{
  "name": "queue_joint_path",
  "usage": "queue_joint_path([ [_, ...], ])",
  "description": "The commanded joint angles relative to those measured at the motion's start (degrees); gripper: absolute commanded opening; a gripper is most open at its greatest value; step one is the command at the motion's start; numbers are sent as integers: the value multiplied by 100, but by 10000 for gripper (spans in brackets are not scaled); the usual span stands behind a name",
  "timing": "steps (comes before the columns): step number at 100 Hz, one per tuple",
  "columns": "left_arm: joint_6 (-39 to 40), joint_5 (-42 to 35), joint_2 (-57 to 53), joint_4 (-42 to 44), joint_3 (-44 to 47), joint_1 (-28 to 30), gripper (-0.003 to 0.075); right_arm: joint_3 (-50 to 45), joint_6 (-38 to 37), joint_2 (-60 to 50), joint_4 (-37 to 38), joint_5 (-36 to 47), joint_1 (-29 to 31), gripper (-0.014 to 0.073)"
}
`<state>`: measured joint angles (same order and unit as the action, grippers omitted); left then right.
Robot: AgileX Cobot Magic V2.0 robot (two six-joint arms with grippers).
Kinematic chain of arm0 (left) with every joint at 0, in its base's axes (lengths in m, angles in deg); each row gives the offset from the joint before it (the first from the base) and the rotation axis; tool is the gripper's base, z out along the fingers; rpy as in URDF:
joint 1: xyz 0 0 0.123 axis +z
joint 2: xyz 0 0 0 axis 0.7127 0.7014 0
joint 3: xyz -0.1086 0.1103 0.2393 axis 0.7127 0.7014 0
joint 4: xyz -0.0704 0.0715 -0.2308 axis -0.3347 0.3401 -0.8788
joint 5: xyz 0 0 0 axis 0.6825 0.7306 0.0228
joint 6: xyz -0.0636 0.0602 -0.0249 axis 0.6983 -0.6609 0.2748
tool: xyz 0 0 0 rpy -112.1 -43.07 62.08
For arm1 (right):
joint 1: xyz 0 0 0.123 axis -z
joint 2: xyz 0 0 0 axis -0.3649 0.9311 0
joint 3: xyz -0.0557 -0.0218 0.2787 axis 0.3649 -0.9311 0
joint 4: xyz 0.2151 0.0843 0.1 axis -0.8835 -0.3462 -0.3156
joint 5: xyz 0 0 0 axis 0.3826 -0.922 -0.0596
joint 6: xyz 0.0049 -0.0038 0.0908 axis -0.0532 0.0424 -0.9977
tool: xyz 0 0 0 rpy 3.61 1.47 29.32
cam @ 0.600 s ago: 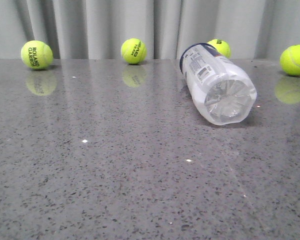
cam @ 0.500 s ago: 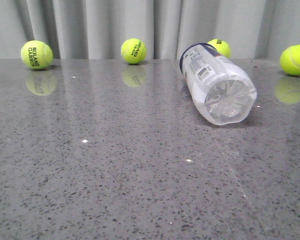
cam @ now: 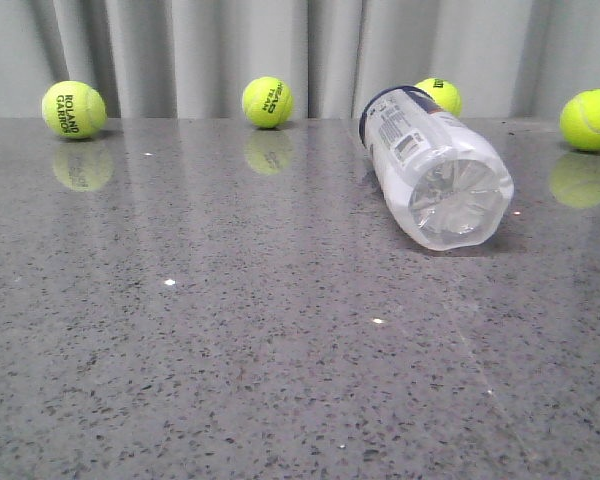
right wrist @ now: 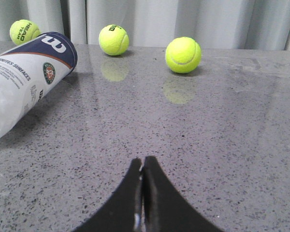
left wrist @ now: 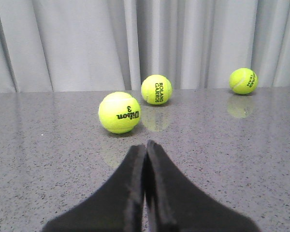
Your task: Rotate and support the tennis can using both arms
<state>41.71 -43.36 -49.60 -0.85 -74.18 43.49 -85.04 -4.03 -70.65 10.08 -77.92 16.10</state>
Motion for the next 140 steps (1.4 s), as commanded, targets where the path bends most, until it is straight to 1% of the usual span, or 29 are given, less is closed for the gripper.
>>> queue_joint_path([
  [1,59,-450,-187,-15,252,8,-20,98,68,-169,23,447,36,-9],
  [25,59,-450,-187,-15,252,8,-20,98,68,-169,23,455,36,-9],
  [34,59,-450,-187,-15,252,8,-20,123,42,-169,23,823,36,-9],
  [43,59,-450,-187,-15,252,8,-20,349,42,-157,23,823,30,-9],
  [49,59,-450,-187,-15,252,8,-20,617,42,-97,23,490,30,-13],
  [60,59,-450,-187,-15,252,8,-20,1352,42,198,23,-303,30,-69],
  [69,59,-450,-187,-15,252,8,-20,1989,42,617,23,-905,30,-67],
  [89,59,-450,-187,-15,252,8,-20,3216,42,1765,23,-1739,30,-67],
  [104,59,-450,-187,-15,252,8,-20,3990,42,2777,23,-2580,30,-67],
  [115,59,-450,-187,-15,252,8,-20,4428,42,3393,23,-3046,30,-61],
  [122,59,-450,-187,-15,252,8,-20,4611,42,3706,18,-3217,30,-29],
  [129,59,-450,-187,-15,252,8,-20,4730,42,3933,7,-3295,30,41],
  [136,59,-450,-187,-15,252,8,-20,4802,42,4083,-27,-3336,30,152],
  [140,59,-450,-187,-15,252,8,-20,4818,42,4134,-75,-3352,30,235],
])
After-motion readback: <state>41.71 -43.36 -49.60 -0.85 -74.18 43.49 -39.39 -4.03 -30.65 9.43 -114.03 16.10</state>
